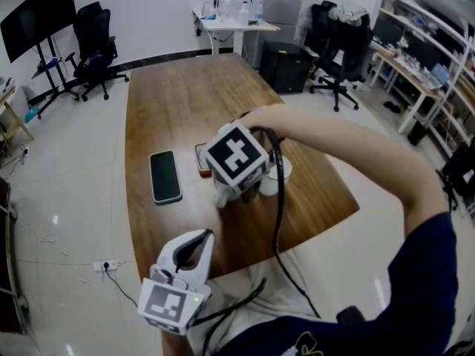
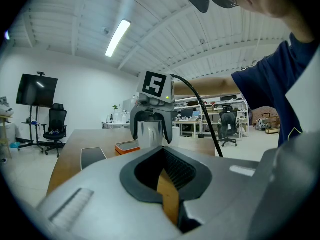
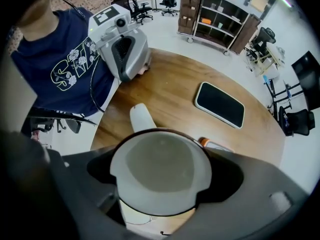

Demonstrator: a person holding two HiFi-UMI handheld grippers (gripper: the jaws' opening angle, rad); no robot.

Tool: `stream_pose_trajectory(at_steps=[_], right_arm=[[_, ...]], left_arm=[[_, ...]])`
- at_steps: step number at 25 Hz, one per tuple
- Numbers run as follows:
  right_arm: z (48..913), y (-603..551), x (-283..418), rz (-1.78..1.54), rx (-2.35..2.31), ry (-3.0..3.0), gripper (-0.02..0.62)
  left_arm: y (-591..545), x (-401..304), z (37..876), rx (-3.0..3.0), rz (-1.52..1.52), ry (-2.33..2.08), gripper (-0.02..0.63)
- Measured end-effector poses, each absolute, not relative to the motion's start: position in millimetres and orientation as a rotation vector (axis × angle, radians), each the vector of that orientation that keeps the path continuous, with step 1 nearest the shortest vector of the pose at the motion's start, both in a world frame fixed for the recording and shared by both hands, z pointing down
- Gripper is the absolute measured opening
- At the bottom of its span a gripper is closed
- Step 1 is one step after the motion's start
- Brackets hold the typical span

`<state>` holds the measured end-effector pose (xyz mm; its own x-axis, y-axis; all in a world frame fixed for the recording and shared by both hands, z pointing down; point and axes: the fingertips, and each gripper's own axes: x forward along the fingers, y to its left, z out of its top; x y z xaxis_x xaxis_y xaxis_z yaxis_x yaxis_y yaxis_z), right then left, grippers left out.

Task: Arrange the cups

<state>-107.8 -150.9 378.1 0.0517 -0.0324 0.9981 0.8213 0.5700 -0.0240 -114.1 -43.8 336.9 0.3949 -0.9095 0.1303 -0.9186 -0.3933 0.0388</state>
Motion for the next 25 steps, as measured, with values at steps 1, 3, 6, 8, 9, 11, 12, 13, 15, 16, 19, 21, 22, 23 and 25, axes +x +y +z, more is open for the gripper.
stream_pose_trajectory(at_steps=[1,3,6,8,9,11,12,13,15,16,19,21,22,23,25], right_arm=[[376.7,-154.1,-109.4,-0.748,-0.737,-1.375,0.434],[373.8,-158.8,-110.1,-0.734,-0.734,-1.379,0.434],[367.4,-168.6,-110.5,-0.707,-0.713,-1.391,0.434],[365.1,-178.1,-112.3,-0.708,-0.687,-1.386,0.434],[364.9,-182.4,-113.1,-0.709,-0.677,-1.381,0.434],[365.6,-187.4,-115.3,-0.7,-0.673,-1.378,0.434],[365.6,-190.4,-116.4,-0.692,-0.668,-1.379,0.434],[365.5,-194.2,-117.7,-0.686,-0.659,-1.379,0.434],[365.8,-202.5,-121.2,-0.682,-0.641,-1.376,0.434],[366.4,-206.4,-123.1,-0.682,-0.632,-1.374,0.434],[368.4,-214.6,-131.0,-0.674,-0.621,-1.369,0.434],[369.2,-218.9,-137.7,-0.666,-0.618,-1.373,0.434],[369.6,-221.7,-140.4,-0.663,-0.615,-1.375,0.434],[370.1,-224.8,-142.9,-0.662,-0.61,-1.377,0.434],[370.5,-230.8,-146.6,-0.659,-0.603,-1.377,0.434]], left_arm=[[-43.8,-113.8,337.2,2.536,0.134,-1.669,0.003],[-43.7,-112.9,337.4,2.537,0.135,-1.671,0.003],[-44.1,-112.3,336.7,2.538,0.133,-1.673,0.003],[-44.3,-112.8,337.7,2.54,0.136,-1.674,0.003],[-44.3,-112.9,338.1,2.541,0.138,-1.675,0.003],[-44.0,-112.4,338.0,2.543,0.142,-1.674,0.003],[-44.2,-112.0,337.4,2.543,0.141,-1.674,0.003],[-44.6,-111.8,336.6,2.543,0.138,-1.674,0.003],[-45.7,-111.8,335.9,2.543,0.135,-1.674,0.003],[-46.1,-111.8,336.0,2.541,0.135,-1.674,0.003],[-46.0,-111.7,336.1,2.539,0.134,-1.676,0.003],[-45.2,-111.3,336.3,2.547,0.14,-1.679,0.003],[-45.2,-111.2,336.7,2.552,0.143,-1.679,0.003],[-45.3,-111.3,337.0,2.556,0.145,-1.677,0.003],[-45.7,-111.1,336.6,2.563,0.148,-1.67,0.003]])
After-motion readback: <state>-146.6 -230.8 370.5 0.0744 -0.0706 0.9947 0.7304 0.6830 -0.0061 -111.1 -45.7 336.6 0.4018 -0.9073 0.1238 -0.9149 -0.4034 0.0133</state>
